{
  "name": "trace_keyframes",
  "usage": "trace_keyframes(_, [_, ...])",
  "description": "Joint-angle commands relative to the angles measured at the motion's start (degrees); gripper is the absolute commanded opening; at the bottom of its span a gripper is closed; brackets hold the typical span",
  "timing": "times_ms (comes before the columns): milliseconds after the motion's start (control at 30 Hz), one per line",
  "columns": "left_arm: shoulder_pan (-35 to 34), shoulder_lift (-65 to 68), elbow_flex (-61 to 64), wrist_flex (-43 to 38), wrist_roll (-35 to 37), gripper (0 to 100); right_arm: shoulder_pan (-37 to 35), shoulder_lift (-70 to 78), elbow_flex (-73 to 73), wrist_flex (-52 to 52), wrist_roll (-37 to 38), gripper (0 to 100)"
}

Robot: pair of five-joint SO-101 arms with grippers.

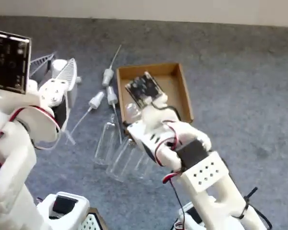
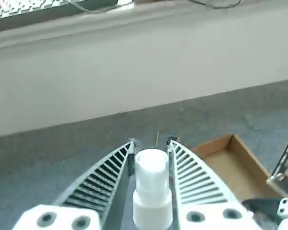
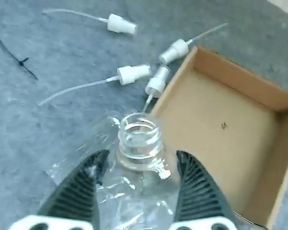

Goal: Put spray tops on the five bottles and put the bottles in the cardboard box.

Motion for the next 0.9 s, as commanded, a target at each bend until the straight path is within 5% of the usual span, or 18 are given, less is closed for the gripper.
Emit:
trace_keyframes(0, [7.8, -0.2, 0.3, -7.6, 2.4, 3, 0.3, -5.8, 10.3, -7.9, 1.1, 0.4])
trace_keyframes(433, [23.3, 3.3, 4.8, -23.1, 5.4, 3, 0.4, -32.7, 26.6, -9.2, 3.1, 0.4])
trace_keyframes(867, [28.4, 6.5, 5.5, -21.8, 5.0, 3, 0.6, -43.5, 35.8, -11.5, 3.1, 0.4])
